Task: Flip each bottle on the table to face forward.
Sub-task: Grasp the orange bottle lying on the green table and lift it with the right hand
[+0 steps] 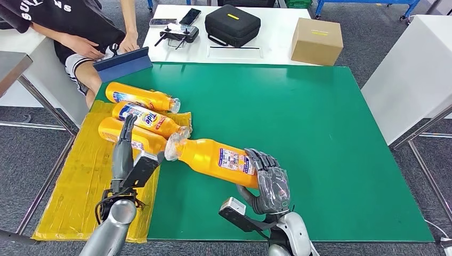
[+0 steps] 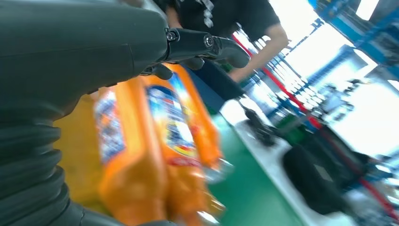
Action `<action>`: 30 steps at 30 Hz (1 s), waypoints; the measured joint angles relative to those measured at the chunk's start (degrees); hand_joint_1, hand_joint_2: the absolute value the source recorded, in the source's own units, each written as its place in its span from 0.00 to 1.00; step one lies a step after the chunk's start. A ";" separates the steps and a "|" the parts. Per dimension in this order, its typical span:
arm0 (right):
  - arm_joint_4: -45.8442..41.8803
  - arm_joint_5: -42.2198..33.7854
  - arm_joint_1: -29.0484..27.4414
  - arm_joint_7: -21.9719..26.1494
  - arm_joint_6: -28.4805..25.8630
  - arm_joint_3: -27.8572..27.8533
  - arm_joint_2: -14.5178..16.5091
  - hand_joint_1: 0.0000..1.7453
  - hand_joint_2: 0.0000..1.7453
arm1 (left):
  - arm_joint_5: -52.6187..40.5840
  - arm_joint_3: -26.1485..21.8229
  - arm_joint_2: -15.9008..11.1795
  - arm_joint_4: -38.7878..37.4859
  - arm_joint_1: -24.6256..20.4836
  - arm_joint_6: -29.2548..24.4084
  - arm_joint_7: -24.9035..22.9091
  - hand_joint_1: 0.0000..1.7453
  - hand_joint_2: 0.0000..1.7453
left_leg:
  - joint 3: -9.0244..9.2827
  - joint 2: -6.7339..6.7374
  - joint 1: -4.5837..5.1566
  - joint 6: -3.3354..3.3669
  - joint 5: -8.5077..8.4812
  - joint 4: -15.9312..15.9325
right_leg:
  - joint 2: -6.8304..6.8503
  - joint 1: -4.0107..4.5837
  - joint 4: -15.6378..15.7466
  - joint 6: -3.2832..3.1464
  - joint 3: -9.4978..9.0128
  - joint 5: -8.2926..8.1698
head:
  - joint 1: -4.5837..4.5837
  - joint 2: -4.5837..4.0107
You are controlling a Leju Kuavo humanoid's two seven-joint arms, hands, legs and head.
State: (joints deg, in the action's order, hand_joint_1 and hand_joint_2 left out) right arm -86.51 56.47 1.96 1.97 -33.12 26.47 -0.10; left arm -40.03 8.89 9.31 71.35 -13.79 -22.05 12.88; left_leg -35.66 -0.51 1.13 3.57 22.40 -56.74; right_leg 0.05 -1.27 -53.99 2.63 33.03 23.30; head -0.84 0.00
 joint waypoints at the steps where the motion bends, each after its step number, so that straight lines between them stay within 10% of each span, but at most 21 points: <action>1: -0.21 -0.55 0.00 0.44 -0.32 -0.14 0.12 1.00 1.00 | 1.60 0.61 -0.07 2.35 0.59 1.72 -0.01 0.00 1.00 | 0.00 0.00 0.00 0.00 0.00 0.00 | 0.00 0.00 0.00 0.00 0.00 0.00 | 0.00 0.00; 16: 7.93 -30.75 8.40 23.57 1.43 -0.45 3.90 0.99 1.00 | 28.13 8.29 -2.57 17.55 2.59 27.78 0.15 0.00 1.00 | -0.03 0.02 -0.01 -0.02 -0.08 0.00 | 0.00 0.01 -0.03 0.00 0.04 -0.03 | -0.01 0.00; 30: 23.42 -40.45 22.08 30.51 1.49 0.86 10.29 1.00 1.00 | 35.29 14.22 -4.75 15.21 -3.77 28.15 -1.56 0.00 1.00 | -0.05 0.01 -0.01 -0.05 -0.11 -0.01 | 0.00 0.01 -0.15 -0.01 0.10 -0.04 | 0.00 0.00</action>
State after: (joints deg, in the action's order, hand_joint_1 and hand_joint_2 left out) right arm -63.09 16.03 24.04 32.48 -31.63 27.33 10.20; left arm -4.74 23.11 4.55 86.56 -17.56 6.10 11.32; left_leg -35.71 -0.50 1.12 3.52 22.29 -56.75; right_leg 0.06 -1.26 -54.14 2.62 33.13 23.26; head -0.84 0.00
